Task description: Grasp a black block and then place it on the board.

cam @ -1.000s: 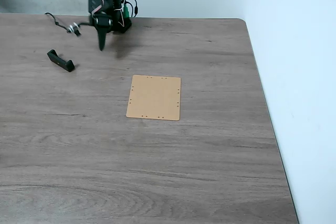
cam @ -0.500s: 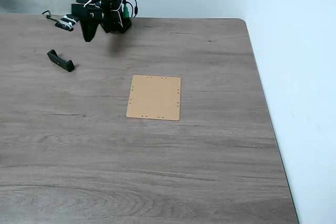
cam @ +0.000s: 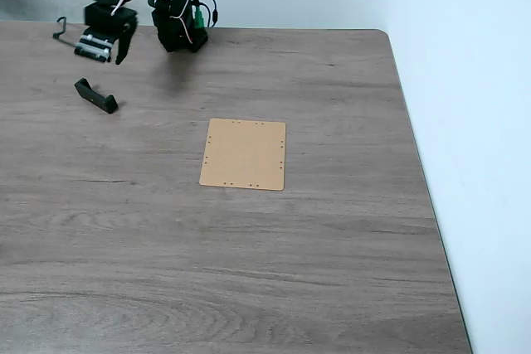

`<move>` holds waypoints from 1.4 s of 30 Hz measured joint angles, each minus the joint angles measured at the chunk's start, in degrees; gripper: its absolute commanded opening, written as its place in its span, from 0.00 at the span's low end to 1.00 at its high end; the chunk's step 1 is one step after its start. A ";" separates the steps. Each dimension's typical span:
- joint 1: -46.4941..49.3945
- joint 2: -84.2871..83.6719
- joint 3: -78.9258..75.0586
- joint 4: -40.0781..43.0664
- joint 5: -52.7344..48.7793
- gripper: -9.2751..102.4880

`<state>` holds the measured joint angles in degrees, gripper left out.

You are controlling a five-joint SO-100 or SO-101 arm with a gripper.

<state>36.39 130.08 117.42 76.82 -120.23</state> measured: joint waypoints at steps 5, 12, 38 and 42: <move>3.78 -7.73 -4.75 -0.18 -9.84 0.20; 7.29 -17.40 -10.46 -2.02 -19.69 0.26; 12.74 -36.65 -19.69 -10.81 -37.27 0.30; 13.36 -36.65 -19.78 -12.04 -38.32 0.30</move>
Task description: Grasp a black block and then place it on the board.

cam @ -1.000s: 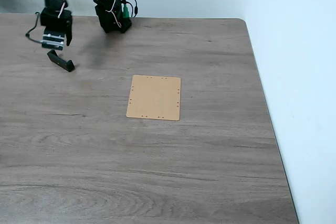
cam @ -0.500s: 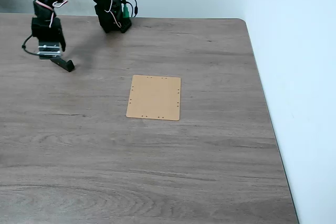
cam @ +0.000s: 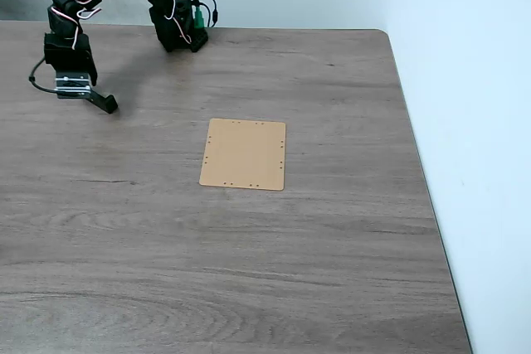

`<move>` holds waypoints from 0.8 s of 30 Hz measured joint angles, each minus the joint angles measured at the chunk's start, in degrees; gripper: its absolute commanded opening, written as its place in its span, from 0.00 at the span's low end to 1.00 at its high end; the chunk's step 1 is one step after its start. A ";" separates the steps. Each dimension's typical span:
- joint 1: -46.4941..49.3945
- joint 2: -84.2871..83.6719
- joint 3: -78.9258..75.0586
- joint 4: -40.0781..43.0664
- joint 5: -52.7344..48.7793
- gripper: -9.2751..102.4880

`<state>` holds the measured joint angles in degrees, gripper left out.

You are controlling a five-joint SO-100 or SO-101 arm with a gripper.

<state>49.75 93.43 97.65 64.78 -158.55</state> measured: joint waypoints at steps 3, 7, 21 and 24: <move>0.00 0.00 0.00 -0.18 -0.09 0.30; 0.00 -0.88 0.35 -0.79 -0.97 0.29; 1.32 -1.85 5.19 -6.86 -2.11 0.29; 1.41 -2.20 6.68 -8.61 -2.20 0.29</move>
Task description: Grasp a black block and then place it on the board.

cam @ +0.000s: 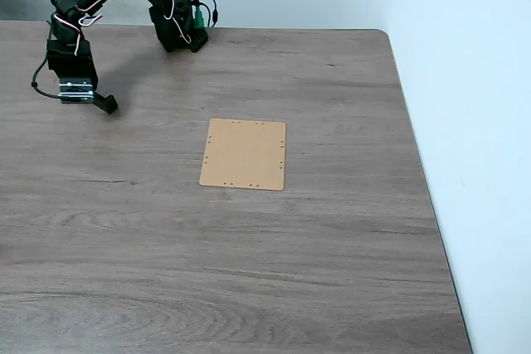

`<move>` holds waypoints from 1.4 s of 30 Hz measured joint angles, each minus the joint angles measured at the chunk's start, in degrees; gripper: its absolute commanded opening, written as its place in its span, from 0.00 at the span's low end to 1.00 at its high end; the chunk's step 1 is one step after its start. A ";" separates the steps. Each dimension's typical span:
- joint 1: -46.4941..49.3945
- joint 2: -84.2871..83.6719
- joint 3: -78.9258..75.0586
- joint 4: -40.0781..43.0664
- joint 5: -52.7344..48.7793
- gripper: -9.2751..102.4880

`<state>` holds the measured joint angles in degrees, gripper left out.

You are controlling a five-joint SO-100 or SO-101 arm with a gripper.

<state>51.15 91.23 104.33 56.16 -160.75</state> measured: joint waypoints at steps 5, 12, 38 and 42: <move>1.05 -0.62 1.23 -1.85 0.00 0.27; 0.97 -1.67 3.87 -5.63 -0.97 0.13; -10.81 5.98 -3.52 12.48 22.41 0.09; -17.75 8.17 -4.04 12.74 34.54 0.09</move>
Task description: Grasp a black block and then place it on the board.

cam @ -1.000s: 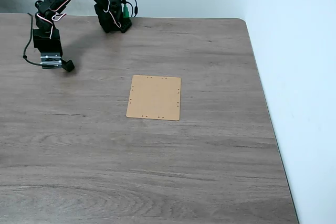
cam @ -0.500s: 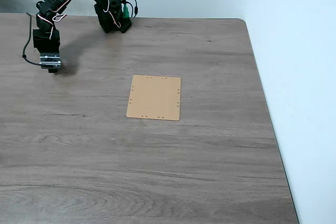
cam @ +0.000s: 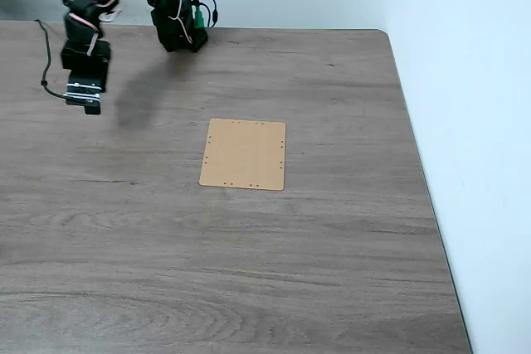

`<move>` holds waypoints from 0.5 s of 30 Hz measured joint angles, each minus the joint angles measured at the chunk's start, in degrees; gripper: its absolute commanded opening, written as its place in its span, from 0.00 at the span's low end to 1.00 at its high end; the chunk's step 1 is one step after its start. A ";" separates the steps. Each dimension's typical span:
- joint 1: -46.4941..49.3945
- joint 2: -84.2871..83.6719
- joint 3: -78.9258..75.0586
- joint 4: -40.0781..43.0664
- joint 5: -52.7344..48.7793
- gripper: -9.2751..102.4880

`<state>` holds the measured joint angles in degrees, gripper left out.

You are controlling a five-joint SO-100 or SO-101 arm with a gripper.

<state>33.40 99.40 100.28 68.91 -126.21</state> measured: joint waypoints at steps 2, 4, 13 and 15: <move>-4.04 0.70 0.00 -0.26 7.12 0.09; -8.26 1.14 0.00 -1.76 14.68 0.09; -26.19 1.14 -5.36 -3.78 40.61 0.09; -30.15 0.79 -6.24 -3.78 46.14 0.09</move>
<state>3.25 100.20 94.04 65.13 -80.07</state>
